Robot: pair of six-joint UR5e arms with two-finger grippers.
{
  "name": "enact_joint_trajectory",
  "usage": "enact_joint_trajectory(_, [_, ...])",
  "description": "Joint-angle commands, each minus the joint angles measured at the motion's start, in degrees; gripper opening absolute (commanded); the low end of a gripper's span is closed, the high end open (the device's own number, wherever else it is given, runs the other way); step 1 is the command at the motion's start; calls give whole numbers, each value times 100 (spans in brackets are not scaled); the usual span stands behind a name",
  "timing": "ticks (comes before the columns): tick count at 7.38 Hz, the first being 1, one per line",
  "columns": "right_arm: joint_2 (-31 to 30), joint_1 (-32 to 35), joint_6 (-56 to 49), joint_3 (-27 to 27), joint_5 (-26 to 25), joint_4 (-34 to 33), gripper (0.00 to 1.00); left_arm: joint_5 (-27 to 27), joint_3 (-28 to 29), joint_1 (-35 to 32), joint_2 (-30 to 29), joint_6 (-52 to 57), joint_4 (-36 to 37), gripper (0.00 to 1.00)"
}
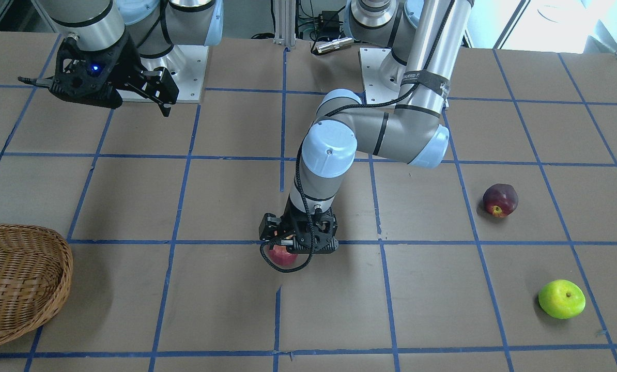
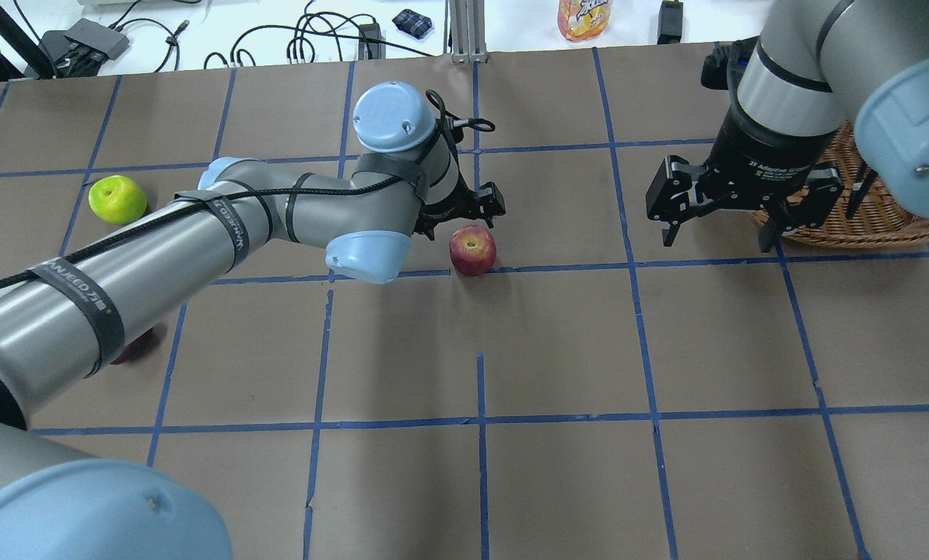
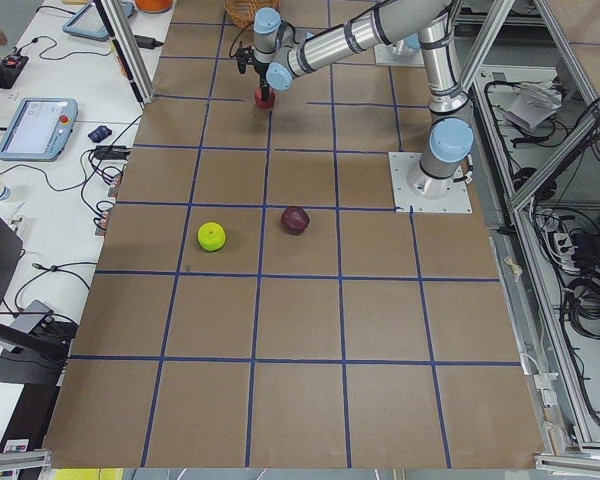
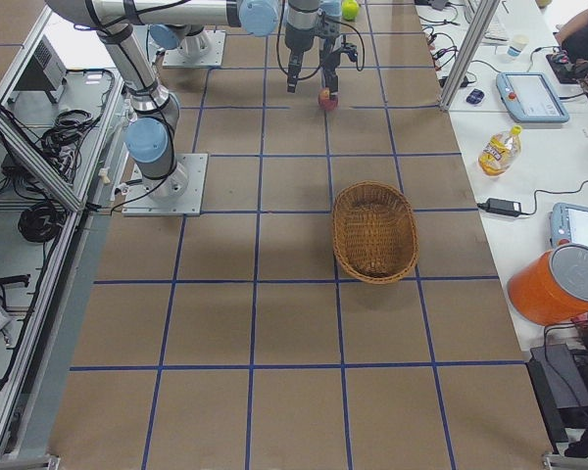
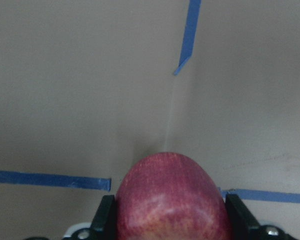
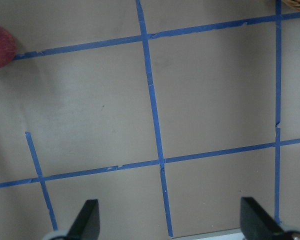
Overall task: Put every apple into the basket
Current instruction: 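Carry the red apple with the left gripper to the table center and release, then move right gripper over red apple while left gripper reaches dark apple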
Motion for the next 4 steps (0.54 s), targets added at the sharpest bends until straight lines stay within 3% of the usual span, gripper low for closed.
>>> enact_joint_trajectory(1, [114, -5, 1, 12, 81, -32, 100, 67, 575, 1148, 728, 1153, -1963, 100])
enact_joint_trajectory(2, [315, 3, 18, 55, 98, -85, 100, 15, 656, 2016, 940, 2179, -2478, 100])
enact_joint_trajectory(4, [816, 457, 595, -32, 90, -1058, 100, 75, 352, 3233, 1196, 4246, -3009, 100])
